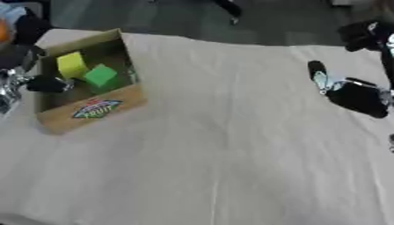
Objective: Pick up the objects with one hand, pass them to the other hand, and then place them into the box on the other side of the table.
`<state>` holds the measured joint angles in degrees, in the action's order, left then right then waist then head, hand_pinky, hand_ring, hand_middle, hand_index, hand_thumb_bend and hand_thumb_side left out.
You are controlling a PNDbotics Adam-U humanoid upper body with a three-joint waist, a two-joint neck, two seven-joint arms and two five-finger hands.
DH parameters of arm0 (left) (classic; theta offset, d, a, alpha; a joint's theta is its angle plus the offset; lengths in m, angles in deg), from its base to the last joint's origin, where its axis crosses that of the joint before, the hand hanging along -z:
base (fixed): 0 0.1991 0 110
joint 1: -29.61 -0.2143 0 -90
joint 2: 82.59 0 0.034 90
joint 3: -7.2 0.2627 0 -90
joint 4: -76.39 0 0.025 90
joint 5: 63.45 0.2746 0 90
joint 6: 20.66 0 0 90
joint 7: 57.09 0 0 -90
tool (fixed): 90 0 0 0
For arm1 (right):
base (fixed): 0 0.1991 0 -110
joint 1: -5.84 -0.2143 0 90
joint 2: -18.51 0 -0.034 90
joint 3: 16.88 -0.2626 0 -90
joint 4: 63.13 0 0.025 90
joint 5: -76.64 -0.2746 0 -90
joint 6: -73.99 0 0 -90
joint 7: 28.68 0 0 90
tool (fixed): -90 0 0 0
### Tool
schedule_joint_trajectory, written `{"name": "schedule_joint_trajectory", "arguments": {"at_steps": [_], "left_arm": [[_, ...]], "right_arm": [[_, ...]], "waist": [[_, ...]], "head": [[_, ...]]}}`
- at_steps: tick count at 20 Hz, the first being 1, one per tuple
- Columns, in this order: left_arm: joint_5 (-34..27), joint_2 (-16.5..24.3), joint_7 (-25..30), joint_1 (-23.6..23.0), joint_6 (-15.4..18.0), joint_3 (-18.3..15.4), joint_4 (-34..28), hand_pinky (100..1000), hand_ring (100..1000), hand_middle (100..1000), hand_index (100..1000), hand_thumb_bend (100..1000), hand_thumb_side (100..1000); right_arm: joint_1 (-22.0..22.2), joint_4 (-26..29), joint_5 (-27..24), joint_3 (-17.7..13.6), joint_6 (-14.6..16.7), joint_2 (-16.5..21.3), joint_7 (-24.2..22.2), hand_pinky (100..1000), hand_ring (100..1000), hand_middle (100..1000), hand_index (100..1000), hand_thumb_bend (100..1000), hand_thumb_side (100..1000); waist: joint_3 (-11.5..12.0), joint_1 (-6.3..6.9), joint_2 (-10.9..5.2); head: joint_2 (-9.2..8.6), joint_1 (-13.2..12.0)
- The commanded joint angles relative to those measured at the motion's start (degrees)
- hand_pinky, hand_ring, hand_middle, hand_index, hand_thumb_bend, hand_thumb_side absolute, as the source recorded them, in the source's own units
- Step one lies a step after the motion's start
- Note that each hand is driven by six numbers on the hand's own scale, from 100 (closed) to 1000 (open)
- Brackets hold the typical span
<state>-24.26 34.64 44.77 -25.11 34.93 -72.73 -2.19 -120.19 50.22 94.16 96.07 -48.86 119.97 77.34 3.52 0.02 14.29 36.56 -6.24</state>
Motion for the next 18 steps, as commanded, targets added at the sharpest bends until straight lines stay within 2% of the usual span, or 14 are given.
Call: {"name": "schedule_joint_trajectory", "arguments": {"at_steps": [1,3,4,9,10,13,14,18], "left_arm": [[-0.9,1.2,-1.7,0.9,-0.3,-2.3,-3.2,740,788,749,859,295,439],[-2.2,1.3,-3.4,0.5,-0.6,-3.3,-5.6,738,787,749,858,287,442],[-2.8,1.4,-4.2,0.4,-0.8,-3.5,-6.7,721,777,742,853,228,468],[-5.9,1.4,-8.3,-0.7,0.1,-4.8,-13.1,687,755,717,840,150,477],[-6.7,1.4,-9.1,-1.1,-0.1,-4.9,-14.5,656,733,689,826,100,488],[-9.2,1.3,-11.7,-2.1,-1.2,-5.3,-18.5,637,715,667,809,100,482],[-10.1,1.3,-12.5,-2.4,-1.7,-5.4,-19.7,608,691,639,781,100,523],[-13.7,1.1,-16.2,-3.3,-3.4,-4.8,-23.2,598,672,620,762,100,535]], "right_arm": [[-1.0,1.2,0.3,-1.3,-0.2,1.5,0.4,839,701,651,737,390,169],[-1.0,1.2,0.2,-1.9,-0.7,1.9,0.6,839,701,651,737,390,169],[-1.0,1.2,0.2,-2.1,-0.9,2.3,0.8,839,702,651,737,393,170],[-0.1,1.2,-1.7,-4.4,-3.5,4.5,2.2,840,705,653,740,392,180],[0.0,1.2,-2.2,-4.7,-3.9,4.9,2.5,841,707,653,741,394,186],[1.2,1.2,-4.4,-6.3,-5.9,6.7,4.0,842,709,655,743,399,189],[1.8,0.7,-5.2,-7.0,-6.5,7.4,4.5,844,716,622,747,412,200],[4.4,-0.1,-8.6,-9.6,-9.7,10.1,6.6,851,734,626,762,434,222]], "waist": [[0.0,0.23,-1.5],[0.0,0.15,-1.57],[0.0,0.09,-1.63],[-0.2,-0.19,-1.84],[-0.3,-0.23,-1.85],[-0.3,-0.35,-1.9],[-0.6,-0.45,-1.88],[-0.9,-0.56,-1.9]], "head": [[-0.05,2.1],[0.1,3.6],[0.21,4.4],[0.54,8.1],[0.54,8.5],[0.54,9.9],[0.44,10.3],[0.56,11.3]]}}
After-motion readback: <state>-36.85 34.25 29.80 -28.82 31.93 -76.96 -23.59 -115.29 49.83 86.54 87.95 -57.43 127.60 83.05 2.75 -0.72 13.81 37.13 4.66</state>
